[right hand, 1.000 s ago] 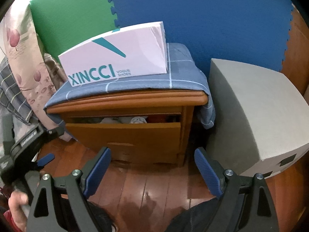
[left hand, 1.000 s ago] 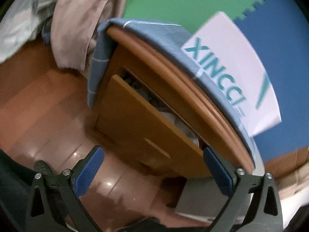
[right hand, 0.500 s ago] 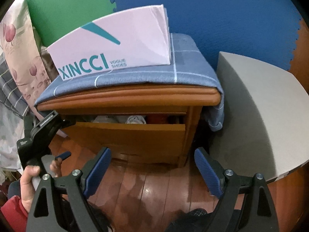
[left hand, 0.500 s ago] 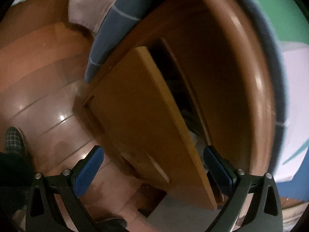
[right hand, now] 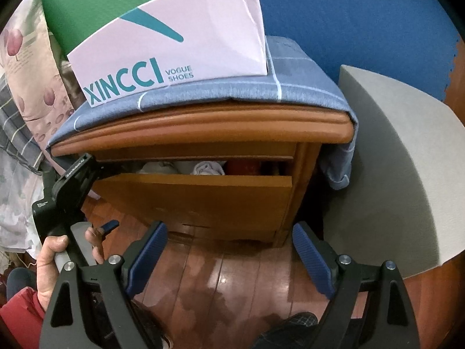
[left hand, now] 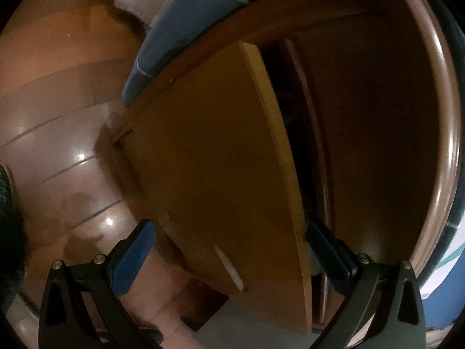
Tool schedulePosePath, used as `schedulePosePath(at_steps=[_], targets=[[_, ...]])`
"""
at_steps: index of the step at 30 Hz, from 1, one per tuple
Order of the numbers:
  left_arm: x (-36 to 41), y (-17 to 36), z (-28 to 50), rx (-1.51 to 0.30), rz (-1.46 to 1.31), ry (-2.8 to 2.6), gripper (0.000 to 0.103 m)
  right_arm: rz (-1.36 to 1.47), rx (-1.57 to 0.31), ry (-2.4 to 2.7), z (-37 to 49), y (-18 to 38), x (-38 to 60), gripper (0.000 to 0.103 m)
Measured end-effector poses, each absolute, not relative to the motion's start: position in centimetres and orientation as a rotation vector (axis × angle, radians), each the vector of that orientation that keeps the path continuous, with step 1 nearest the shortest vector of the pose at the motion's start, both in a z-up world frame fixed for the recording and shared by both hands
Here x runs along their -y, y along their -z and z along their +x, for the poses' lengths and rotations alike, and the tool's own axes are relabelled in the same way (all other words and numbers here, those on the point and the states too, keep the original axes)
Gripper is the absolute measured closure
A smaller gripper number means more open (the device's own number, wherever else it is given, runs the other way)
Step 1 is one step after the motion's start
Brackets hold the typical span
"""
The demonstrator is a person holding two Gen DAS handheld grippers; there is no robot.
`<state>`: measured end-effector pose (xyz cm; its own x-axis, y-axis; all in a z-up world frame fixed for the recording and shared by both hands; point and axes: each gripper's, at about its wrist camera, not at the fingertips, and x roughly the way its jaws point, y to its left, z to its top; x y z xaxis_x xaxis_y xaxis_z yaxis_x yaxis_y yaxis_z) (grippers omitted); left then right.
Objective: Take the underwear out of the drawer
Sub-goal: 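Hook the drawer front with the left tool and pull the drawer open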
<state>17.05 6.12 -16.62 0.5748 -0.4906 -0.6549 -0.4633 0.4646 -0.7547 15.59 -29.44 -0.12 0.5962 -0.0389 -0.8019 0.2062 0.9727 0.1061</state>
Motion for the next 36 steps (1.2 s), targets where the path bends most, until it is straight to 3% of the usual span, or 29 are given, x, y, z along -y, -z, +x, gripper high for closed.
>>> schedulePosePath(at_steps=[13, 36], targets=[[-6.1, 19.4, 20.4, -1.111, -1.327, -0.07, 0.0, 0.211, -0.941, 0.143, 15.6, 1.2, 29.7, 0.013], [-5.1, 19.5, 21.1, -1.161, -1.071, -0.146, 0.0, 0.205, -0.943, 0.154, 15.4, 0.6, 29.2, 0.013]])
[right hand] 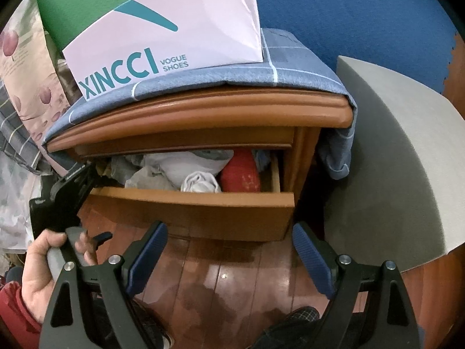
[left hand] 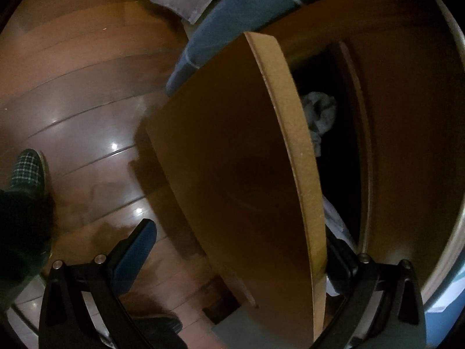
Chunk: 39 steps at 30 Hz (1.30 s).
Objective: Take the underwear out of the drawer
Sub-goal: 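Hook the drawer front with the left tool and pull the drawer open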
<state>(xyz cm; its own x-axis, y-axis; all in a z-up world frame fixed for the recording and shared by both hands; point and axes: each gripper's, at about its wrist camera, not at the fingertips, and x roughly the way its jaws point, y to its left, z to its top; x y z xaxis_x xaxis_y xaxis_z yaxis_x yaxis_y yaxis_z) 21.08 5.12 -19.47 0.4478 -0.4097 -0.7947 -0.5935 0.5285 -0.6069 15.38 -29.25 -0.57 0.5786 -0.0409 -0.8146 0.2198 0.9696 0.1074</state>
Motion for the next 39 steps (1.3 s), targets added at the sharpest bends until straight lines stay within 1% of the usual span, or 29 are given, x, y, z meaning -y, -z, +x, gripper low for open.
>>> schedulePosePath(at_steps=[10, 21, 39], targets=[[-4.7, 17.2, 22.5, -1.192, -0.989, -0.129, 0.0, 0.179, -0.959, 0.148, 15.0, -0.1, 28.6, 0.013], [-4.2, 17.5, 22.4, -1.233, -0.93, -0.1, 0.0, 0.136, -0.98, 0.124, 15.0, -0.2, 27.4, 0.013], [-5.7, 17.1, 20.9, -1.285, -0.846, -0.06, 0.0, 0.006, -1.047, 0.001, 16.1, 0.7, 25.0, 0.013]])
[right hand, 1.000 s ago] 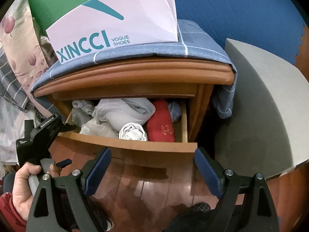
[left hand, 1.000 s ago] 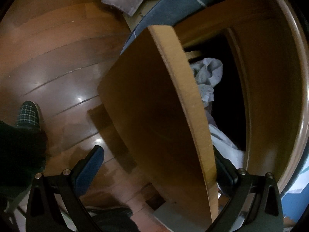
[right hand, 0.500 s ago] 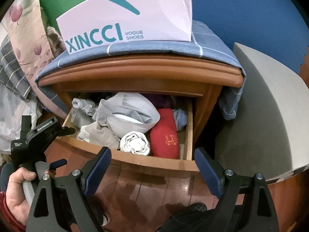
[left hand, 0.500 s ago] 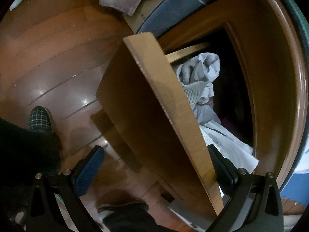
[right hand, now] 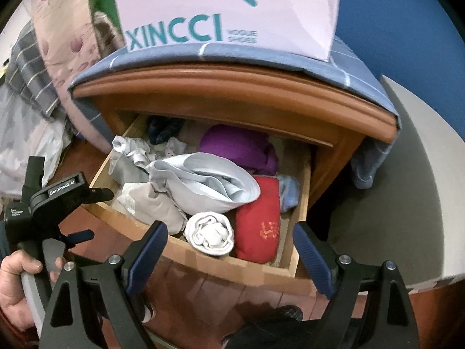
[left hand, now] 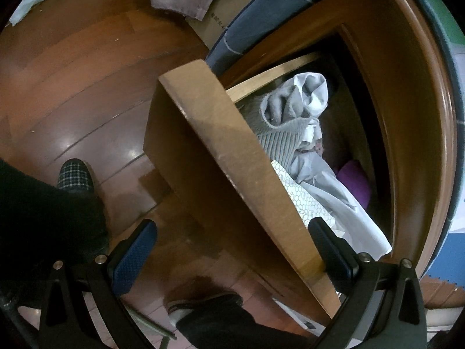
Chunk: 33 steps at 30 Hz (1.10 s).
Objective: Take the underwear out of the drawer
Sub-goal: 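Hook the drawer front with the left tool and pull the drawer open, then lower the right tool into the drawer toward the white underwear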
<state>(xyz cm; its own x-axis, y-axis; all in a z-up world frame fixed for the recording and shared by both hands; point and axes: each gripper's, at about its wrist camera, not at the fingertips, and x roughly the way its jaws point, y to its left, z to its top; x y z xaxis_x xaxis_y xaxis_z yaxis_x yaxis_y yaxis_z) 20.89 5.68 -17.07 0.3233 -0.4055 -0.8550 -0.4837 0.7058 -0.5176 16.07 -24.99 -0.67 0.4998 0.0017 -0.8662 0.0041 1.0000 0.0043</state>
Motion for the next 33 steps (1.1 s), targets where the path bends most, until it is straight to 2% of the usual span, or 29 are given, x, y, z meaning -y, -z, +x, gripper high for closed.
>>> schedulePosePath(at_steps=[12, 25, 33], targets=[[-6.5, 15.7, 21.1, -1.304, -0.799, -0.062, 0.0, -0.121, -1.137, -0.157, 17.9, 1.9, 23.7, 0.013], [-3.7, 11.5, 22.4, -1.161, -0.332, -0.112, 0.001, -0.347, -1.178, -0.339, 20.3, 3.8, 21.1, 0.013], [-3.0, 9.8, 22.7, -1.13, -0.208, -0.033, 0.0, -0.419, -1.202, -0.387, 22.7, 5.6, 19.9, 0.013]])
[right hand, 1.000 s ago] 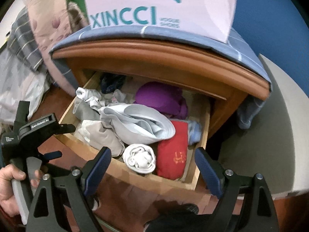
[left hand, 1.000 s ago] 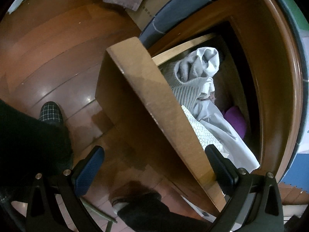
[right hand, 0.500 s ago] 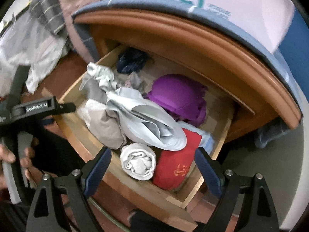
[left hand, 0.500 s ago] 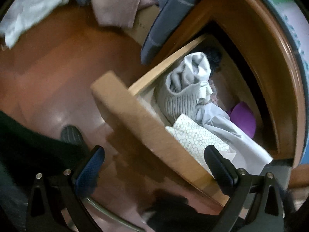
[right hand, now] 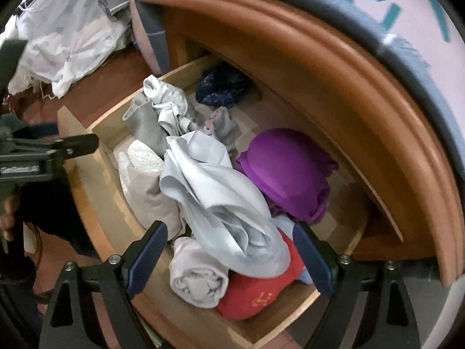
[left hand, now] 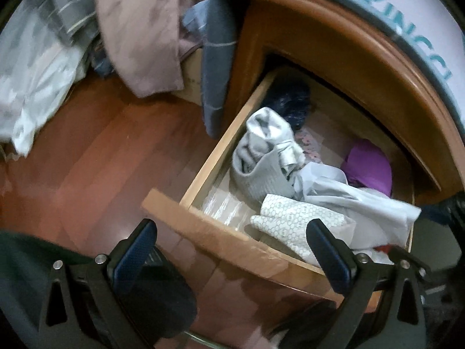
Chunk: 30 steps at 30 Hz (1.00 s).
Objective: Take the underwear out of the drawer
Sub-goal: 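Lower the right tool into the drawer toward the white underwear, then grasp the white underwear with the right tool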
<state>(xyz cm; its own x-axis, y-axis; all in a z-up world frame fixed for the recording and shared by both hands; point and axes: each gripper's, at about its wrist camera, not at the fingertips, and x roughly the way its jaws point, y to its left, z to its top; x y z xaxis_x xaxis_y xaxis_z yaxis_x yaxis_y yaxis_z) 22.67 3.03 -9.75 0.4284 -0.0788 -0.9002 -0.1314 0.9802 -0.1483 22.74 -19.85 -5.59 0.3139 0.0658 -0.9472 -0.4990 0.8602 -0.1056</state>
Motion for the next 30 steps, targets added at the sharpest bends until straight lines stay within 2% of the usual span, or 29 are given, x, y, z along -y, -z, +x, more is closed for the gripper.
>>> schedulePosePath(at_steps=[5, 21, 24, 27, 29, 30], targets=[[-3.5, 9.3, 23.3, -1.169, -0.191, -0.006, 0.001, -0.476, -1.23, -0.421, 23.9, 7.5, 18.4, 0.013], [-4.0, 6.0, 22.9, -1.098, -0.059, 0.127, 0.001, -0.453, -1.303, -0.416, 26.8, 11.4, 17.5, 0.013], [-3.7, 5.8, 23.1, -1.081, -0.018, 0.159, 0.001, -0.468, -1.29, -0.401, 26.8, 11.7, 17.4, 0.024], [-3.5, 5.9, 23.3, -1.085, -0.006, 0.172, 0.001, -0.469, -1.282, -0.383, 26.9, 11.9, 17.4, 0.041], [-3.5, 6.1, 23.5, -1.097, -0.014, 0.181, 0.001, -0.44, -1.293, -0.383, 26.9, 11.7, 17.7, 0.068], [-3.5, 6.3, 23.6, -1.104, -0.018, 0.187, 0.001, -0.417, -1.298, -0.384, 26.9, 11.6, 17.9, 0.071]])
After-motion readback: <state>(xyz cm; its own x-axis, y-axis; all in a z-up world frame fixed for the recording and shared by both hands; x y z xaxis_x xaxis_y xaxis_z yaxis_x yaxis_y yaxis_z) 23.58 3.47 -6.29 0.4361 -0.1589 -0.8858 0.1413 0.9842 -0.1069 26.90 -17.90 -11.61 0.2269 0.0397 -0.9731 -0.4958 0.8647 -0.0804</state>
